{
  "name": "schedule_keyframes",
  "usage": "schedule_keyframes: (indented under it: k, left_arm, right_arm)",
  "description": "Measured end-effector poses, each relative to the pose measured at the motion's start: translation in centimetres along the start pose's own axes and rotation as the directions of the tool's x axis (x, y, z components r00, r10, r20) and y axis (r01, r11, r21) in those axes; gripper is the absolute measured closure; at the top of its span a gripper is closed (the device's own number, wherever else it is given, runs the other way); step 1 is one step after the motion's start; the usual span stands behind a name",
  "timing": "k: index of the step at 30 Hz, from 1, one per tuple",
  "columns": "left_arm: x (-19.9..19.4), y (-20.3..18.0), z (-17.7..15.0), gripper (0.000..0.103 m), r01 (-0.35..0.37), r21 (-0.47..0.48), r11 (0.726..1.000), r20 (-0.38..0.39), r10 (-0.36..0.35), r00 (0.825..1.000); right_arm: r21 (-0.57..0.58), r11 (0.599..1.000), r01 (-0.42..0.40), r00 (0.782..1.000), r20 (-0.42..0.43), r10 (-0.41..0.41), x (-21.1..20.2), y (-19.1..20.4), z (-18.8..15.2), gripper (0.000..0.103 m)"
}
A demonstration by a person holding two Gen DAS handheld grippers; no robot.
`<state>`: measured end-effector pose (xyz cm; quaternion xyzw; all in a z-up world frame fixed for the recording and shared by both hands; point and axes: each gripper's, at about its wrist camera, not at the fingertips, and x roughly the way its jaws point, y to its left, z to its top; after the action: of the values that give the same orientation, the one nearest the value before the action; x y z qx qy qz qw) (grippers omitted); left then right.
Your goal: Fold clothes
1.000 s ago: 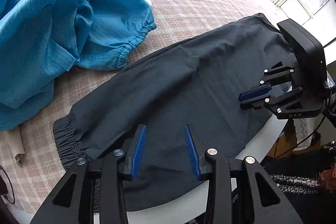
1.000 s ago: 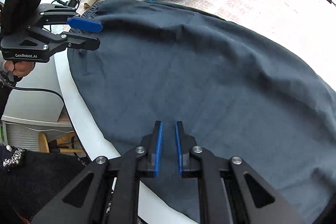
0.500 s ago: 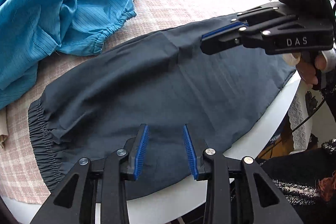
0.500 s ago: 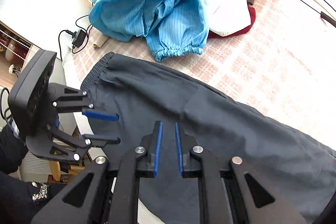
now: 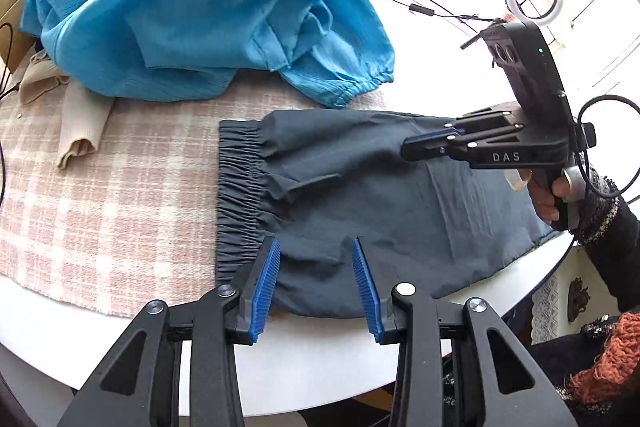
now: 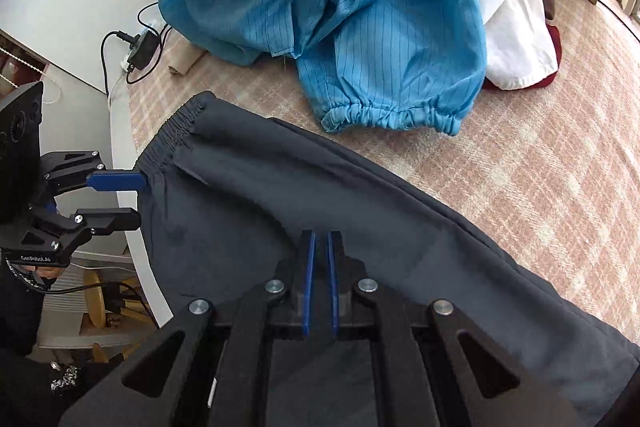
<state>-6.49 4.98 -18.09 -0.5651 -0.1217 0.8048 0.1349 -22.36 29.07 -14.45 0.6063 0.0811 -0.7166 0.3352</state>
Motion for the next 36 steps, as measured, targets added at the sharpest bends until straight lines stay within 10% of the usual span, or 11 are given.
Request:
schedule_keyframes:
  k: [5, 11, 18, 24, 25, 31, 36]
  left_arm:
    - [-1.1, 4.5, 0.4, 0.067, -0.013, -0.108, 0.994, 0.05, 0.019, 0.999]
    - [-0.6, 5.6, -0.6, 0.067, 0.038, -0.109, 0.993, 0.055, -0.032, 0.998]
    - [-1.6, 7.1, -3.4, 0.067, 0.148, -0.168, 0.975, 0.119, -0.129, 0.984]
    - [-3.5, 10.2, -5.7, 0.067, 0.141, -0.22, 0.965, 0.15, -0.109, 0.983]
    - [-3.8, 10.7, -5.9, 0.067, 0.14, -0.23, 0.963, 0.158, -0.105, 0.982]
    - [-4.8, 12.1, -6.5, 0.067, 0.138, -0.234, 0.962, 0.196, -0.092, 0.976]
    - [-4.4, 11.2, -5.8, 0.067, 0.16, -0.172, 0.972, 0.185, -0.127, 0.974]
  right_arm:
    - [0.061, 0.983, 0.174, 0.985, 0.009, -0.175, -0.8, -0.8, 0.9, 0.098]
    - [0.015, 1.0, 0.008, 0.998, 0.055, -0.009, -1.8, 5.1, 1.2, 0.083]
    - [0.038, 0.955, 0.294, 0.952, -0.095, -0.289, 2.1, 6.1, 2.3, 0.079]
    - [0.116, 0.993, 0.035, 0.999, -0.003, -0.035, 0.0, 11.5, 5.0, 0.059]
    - [0.098, 0.995, 0.033, 0.999, -0.002, -0.033, 0.6, 13.2, 5.9, 0.046]
    - [0.071, 0.975, 0.209, 0.971, -0.129, -0.199, 6.9, 16.9, 8.2, 0.044]
    - [0.135, 0.985, 0.103, 0.989, -0.122, -0.087, 6.2, 14.4, 7.2, 0.055]
